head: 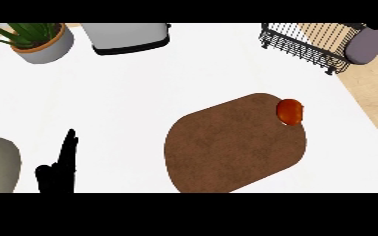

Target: Pick the eggplant from the cutting board and place it in the tiered basket

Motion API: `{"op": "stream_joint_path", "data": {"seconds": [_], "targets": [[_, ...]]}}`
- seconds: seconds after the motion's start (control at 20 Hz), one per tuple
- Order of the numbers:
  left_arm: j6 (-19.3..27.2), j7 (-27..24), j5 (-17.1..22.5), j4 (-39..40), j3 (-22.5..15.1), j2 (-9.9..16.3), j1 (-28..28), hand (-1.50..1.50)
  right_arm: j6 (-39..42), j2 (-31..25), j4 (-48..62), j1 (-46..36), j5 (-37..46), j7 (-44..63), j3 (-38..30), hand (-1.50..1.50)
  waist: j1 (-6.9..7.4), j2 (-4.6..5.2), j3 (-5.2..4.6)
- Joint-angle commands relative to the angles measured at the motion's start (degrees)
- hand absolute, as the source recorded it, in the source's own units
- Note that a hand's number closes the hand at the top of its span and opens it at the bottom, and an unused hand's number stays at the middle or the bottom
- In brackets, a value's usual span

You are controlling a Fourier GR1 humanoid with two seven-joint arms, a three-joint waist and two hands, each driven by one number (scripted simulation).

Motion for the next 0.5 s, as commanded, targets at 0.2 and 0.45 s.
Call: {"op": "stream_joint_path", "data": {"seconds": [0.2, 0.45], "targets": [[-1.83, -1.34, -0.05, 0.64, -0.83, 0.22, 1.43, 0.0, -1.6, -16.26, -14.64, 3.07, -1.9, -1.66, -4.29, 1.5, 2.78, 1.19, -0.52], [-3.3, -1.24, -0.23, 2.37, -1.26, 0.14, -1.28, 0.0, -1.49, -24.86, -24.78, 7.48, -3.84, 4.4, -6.74, 1.5, 5.15, 2.26, -0.45]]}}
